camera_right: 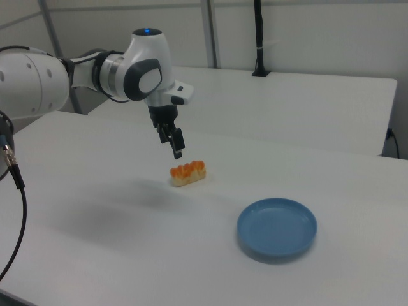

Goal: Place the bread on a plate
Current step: 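Move the open gripper over the orange-topped bread roll and lower it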

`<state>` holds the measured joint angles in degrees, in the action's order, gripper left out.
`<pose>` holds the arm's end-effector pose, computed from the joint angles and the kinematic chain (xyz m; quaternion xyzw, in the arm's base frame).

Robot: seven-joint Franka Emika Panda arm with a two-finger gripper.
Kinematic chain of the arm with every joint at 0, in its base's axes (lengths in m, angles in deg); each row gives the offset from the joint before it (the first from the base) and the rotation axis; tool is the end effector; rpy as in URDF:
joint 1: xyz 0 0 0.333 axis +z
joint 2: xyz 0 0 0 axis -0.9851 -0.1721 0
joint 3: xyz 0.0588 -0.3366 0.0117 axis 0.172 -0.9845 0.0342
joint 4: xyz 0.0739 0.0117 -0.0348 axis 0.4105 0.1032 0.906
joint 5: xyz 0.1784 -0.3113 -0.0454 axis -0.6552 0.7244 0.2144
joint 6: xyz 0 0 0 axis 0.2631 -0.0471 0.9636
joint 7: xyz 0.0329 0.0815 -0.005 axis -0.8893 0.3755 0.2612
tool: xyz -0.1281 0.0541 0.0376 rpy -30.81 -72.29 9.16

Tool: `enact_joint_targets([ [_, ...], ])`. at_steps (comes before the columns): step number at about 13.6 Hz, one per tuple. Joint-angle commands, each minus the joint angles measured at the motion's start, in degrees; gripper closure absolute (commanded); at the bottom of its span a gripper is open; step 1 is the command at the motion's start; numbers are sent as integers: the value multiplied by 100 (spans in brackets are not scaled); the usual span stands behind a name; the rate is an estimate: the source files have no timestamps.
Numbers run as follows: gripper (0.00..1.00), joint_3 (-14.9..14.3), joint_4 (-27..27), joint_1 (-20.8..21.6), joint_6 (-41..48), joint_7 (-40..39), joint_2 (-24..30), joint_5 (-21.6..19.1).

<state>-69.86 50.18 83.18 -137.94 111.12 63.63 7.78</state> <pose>0.6734 -0.0039 0.4326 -0.9651 0.2587 -0.0292 0.0284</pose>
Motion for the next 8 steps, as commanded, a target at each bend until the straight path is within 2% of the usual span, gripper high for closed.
enact_joint_targets([
  [1, 0, -35, -104, 130, -344, 530, -501, -9],
  [5, 0, -35, -86, 288, -564, 514, -801, 299],
  [8, 0, -35, -86, 288, -1046, 531, -995, 299],
])
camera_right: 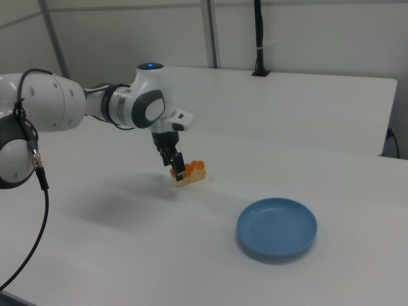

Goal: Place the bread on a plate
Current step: 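Close the gripper on the bread roll and lift it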

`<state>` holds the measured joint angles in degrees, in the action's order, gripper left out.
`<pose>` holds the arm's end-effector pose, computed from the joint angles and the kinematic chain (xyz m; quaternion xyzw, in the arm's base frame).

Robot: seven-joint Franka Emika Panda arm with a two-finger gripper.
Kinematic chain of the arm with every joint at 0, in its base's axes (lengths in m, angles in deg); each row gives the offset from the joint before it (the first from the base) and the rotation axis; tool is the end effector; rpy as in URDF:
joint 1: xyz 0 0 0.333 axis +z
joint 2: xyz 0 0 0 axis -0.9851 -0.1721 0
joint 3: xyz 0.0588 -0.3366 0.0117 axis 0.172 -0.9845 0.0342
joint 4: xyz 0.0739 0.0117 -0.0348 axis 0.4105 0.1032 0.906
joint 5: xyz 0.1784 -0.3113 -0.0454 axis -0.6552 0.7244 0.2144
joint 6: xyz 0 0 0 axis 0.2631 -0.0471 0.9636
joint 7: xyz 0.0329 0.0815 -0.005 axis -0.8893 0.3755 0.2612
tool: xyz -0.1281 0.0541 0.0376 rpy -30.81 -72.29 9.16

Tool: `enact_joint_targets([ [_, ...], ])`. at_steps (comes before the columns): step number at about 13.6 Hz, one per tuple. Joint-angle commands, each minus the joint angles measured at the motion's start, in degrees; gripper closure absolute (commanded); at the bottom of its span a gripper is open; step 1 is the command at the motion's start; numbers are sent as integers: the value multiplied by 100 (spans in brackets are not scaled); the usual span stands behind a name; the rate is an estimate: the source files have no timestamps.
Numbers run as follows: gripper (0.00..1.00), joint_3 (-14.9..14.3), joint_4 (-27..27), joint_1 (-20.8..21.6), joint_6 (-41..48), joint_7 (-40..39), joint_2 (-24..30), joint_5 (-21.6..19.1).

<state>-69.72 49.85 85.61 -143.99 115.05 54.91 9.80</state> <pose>0.6970 0.0236 0.3408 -0.9644 0.2642 -0.0143 0.0027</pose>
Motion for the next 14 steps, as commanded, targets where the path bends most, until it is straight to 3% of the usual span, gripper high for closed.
enact_joint_targets([
  [1, 0, -50, -71, 55, -486, 155, -254, 98],
  [9, 1, -129, -106, 20, -864, 339, -439, 106],
  [14, 24, -138, -106, 28, -953, 454, -484, 326],
])
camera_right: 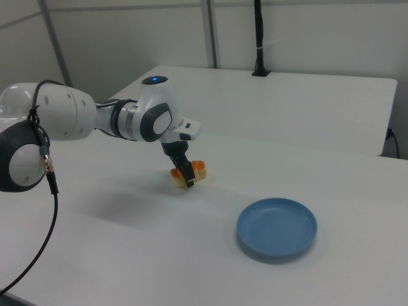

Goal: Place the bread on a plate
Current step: 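Carry the held bread roll over the light-blue plate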

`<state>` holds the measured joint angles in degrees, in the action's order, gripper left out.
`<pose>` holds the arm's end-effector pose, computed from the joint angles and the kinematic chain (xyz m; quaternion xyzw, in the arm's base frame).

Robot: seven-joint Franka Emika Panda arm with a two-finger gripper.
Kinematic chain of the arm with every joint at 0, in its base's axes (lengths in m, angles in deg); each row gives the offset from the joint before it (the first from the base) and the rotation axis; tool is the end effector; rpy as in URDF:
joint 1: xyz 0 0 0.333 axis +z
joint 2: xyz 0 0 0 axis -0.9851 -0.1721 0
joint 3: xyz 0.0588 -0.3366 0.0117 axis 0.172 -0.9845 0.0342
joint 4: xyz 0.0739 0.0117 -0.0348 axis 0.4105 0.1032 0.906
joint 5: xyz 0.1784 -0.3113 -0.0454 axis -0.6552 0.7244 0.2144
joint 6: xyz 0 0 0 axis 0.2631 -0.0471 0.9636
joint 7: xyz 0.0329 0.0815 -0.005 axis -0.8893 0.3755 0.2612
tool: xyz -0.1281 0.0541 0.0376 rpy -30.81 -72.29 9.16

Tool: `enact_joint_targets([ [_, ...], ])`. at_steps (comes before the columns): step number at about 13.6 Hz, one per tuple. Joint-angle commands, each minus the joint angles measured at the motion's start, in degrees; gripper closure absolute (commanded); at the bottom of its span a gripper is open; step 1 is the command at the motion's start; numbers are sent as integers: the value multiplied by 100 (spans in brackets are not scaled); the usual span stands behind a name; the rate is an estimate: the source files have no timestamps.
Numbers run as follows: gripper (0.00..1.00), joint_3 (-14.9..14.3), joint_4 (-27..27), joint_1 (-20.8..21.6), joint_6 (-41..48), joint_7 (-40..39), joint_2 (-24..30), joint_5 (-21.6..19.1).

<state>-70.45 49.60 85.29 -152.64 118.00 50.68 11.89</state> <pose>0.7184 0.0102 0.3057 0.9566 -0.2852 0.0600 0.0064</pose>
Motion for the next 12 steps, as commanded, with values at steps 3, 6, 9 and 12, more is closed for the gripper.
enact_joint_targets([
  [3, 48, -64, -81, 51, -53, 90, -35, 196],
  [6, 56, -64, -63, 34, 78, -120, 219, 196],
  [9, 58, -73, -81, -63, 543, -366, 448, 205],
  [12, 58, -82, -46, -229, 1308, -858, 957, 344],
])
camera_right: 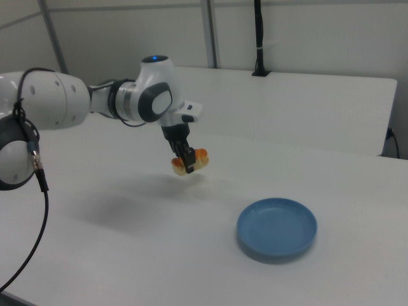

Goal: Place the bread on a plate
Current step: 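Carry the held bread roll over the light-blue plate, then lower the bread roll onto the plate and open the gripper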

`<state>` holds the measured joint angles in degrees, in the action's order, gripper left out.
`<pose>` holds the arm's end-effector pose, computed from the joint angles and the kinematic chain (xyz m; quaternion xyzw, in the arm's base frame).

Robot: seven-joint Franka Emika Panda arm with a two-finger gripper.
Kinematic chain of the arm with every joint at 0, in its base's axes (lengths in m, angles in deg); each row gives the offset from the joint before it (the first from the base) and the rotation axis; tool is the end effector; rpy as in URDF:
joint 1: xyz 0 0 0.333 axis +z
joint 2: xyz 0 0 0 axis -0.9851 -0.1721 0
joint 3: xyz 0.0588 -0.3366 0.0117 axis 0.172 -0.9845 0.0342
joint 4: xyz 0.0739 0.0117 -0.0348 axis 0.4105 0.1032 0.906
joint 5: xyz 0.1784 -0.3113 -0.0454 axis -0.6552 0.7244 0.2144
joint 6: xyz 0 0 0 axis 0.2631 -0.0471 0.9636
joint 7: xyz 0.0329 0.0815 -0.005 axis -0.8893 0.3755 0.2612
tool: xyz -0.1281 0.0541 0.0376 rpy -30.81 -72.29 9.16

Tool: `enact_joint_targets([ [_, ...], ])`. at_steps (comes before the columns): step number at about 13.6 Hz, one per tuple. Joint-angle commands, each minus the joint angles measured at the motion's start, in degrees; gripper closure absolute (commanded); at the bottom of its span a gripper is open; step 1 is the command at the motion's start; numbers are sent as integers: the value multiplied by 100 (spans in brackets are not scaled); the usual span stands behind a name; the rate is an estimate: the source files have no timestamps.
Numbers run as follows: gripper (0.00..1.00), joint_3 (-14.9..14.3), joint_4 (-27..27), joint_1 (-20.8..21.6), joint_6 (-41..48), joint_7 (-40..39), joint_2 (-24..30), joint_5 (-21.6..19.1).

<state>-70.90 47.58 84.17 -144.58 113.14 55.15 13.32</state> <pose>0.7075 -0.0100 0.3632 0.9659 -0.2534 0.0486 0.0226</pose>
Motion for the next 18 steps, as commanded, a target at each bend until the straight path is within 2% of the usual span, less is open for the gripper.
enact_joint_targets([
  [1, 58, -37, 148, -284, 504, -626, 529, 367],
  [4, 57, -37, 121, -714, 486, -1023, 529, 781],
  [6, 57, -37, 121, -987, 495, -1417, 643, 791],
  [11, 57, -29, 182, -1576, 460, -1814, 591, 765],
  [16, 57, -20, 174, -2069, 110, -1920, 301, 720],
  [18, 57, -20, 174, -2105, -285, -1894, 82, 703],
])
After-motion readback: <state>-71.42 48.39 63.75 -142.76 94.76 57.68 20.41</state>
